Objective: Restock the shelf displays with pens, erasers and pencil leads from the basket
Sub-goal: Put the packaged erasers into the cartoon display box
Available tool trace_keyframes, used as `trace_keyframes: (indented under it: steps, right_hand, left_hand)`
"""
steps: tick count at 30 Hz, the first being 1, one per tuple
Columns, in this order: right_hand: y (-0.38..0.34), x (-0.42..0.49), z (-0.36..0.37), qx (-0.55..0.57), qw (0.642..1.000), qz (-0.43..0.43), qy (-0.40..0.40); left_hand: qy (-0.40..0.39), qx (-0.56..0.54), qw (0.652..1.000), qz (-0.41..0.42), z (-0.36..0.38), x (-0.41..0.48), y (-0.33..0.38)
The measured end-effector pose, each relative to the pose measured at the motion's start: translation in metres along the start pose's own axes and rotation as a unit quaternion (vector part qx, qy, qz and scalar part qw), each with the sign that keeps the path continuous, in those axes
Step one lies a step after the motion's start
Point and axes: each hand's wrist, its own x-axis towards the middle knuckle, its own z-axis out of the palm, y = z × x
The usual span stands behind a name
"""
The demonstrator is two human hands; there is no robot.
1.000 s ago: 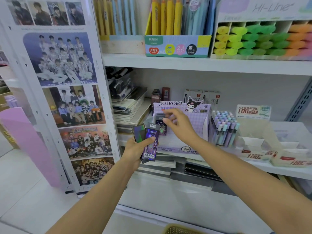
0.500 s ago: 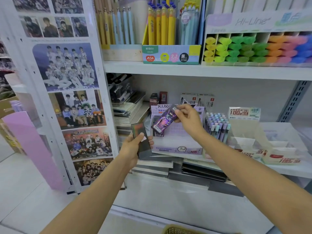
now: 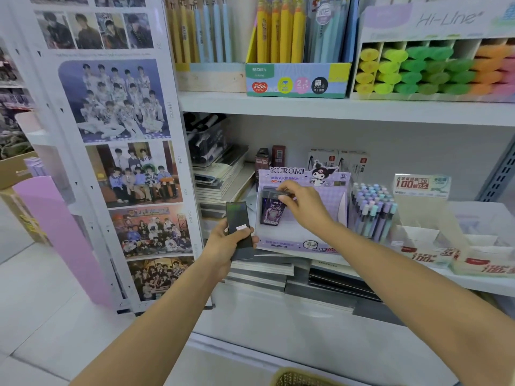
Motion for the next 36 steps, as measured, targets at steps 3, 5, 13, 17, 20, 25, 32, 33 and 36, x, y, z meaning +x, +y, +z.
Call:
trace_keyframes:
  steps: [3, 5, 13, 17, 20, 25, 32, 33, 36]
  right_hand:
    - [-0.003, 0.01, -0.002, -0.024, 0.999, -0.01, -0.023]
    - [-0.004, 0.014, 0.001, -0.026, 0.999, -0.007, -0.026]
    - [0.004, 0.007, 0.019, -0.019, 0.997, -0.042, 0.058]
    - [0.004, 0.005, 0.019, -0.048, 0.996, -0.033, 0.075]
    - [-0.001, 0.006, 0.013, -0.017, 0.998, -0.006, 0.057]
    - [-0.01, -0.005, 0.0, 0.245, 0.964, 0.096, 0.038]
    - [-0.017, -0.025, -0.017, 0.392, 0.909, 0.135, -0.038]
    - [-0.016, -0.027, -0.021, 0.387, 0.912, 0.135, -0.018]
    - [-0.013, -0.034, -0.033, 0.359, 0.925, 0.127, 0.005]
  left_hand:
    - [0.001, -0.004, 1.0, -0.002, -0.002, 0.002, -0.001]
    - [0.005, -0.009, 1.0, -0.005, -0.002, 0.004, -0.001]
    - [-0.001, -0.006, 1.0, 0.005, -0.006, 0.008, -0.002]
    - [-0.006, 0.009, 1.0, 0.009, -0.007, 0.009, -0.003]
    - [0.003, 0.035, 0.999, 0.005, -0.006, 0.008, -0.002]
    - [-0.004, 0.089, 0.996, -0.001, 0.003, 0.003, -0.001]
    - [-0.037, 0.13, 0.991, -0.008, 0.025, -0.009, 0.002]
    - [-0.027, 0.136, 0.99, -0.009, 0.026, -0.011, 0.003]
    - [-0.009, 0.121, 0.993, -0.01, 0.03, -0.017, 0.008]
